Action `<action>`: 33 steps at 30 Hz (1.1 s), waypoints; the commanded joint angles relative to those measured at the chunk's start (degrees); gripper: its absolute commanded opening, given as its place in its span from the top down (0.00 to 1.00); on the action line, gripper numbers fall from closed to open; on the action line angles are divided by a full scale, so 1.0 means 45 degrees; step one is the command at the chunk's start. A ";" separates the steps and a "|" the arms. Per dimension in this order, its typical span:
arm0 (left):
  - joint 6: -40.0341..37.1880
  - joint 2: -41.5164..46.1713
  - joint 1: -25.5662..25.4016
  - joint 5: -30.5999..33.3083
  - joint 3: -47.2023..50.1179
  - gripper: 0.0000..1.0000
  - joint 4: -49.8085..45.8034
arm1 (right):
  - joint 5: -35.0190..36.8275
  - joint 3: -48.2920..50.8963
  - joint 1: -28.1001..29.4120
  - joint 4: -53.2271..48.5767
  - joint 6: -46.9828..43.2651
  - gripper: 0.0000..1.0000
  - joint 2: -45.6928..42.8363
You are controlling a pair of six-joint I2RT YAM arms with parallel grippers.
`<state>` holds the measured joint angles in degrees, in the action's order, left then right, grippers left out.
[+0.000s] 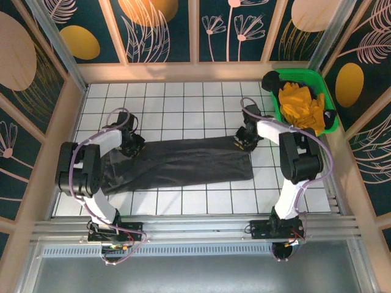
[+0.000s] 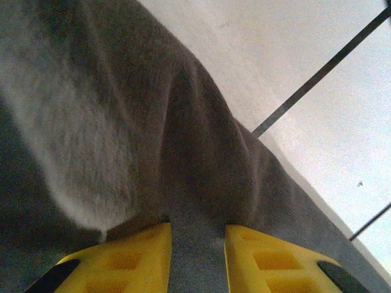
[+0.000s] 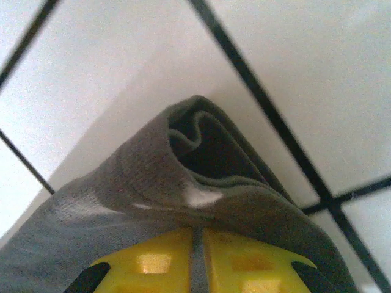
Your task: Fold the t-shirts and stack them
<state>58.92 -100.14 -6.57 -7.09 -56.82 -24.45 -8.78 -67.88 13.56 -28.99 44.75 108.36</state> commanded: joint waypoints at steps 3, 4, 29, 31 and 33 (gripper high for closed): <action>-0.0752 -0.1707 -0.0025 -0.0421 -0.1731 0.71 0.0696 | 0.0974 -0.2259 -0.1154 -0.1558 -0.0624 0.83 0.2338; -0.0922 -0.2076 -0.0025 -0.0332 -0.2314 0.71 0.0668 | 0.0945 -0.2871 -0.1376 -0.1620 -0.0713 0.83 0.2719; -0.4250 -0.0440 -0.0754 -0.0362 -0.2285 0.53 -0.0201 | 0.0524 -0.1326 -0.0187 0.0237 -0.1976 0.71 0.0080; -0.4463 -0.0585 -0.0861 -0.0372 -0.2160 0.54 -0.0270 | 0.0561 -0.1265 -0.0269 0.0214 -0.1996 0.71 -0.0072; -0.4536 -0.0599 -0.0971 -0.0500 -0.1801 0.55 -0.0117 | 0.0583 -0.1288 -0.0276 0.0214 -0.2015 0.71 -0.0171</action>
<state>41.58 -102.04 -10.15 -9.43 -66.22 -25.45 -6.09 -73.97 12.73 -28.47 36.10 110.30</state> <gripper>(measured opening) 0.451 0.292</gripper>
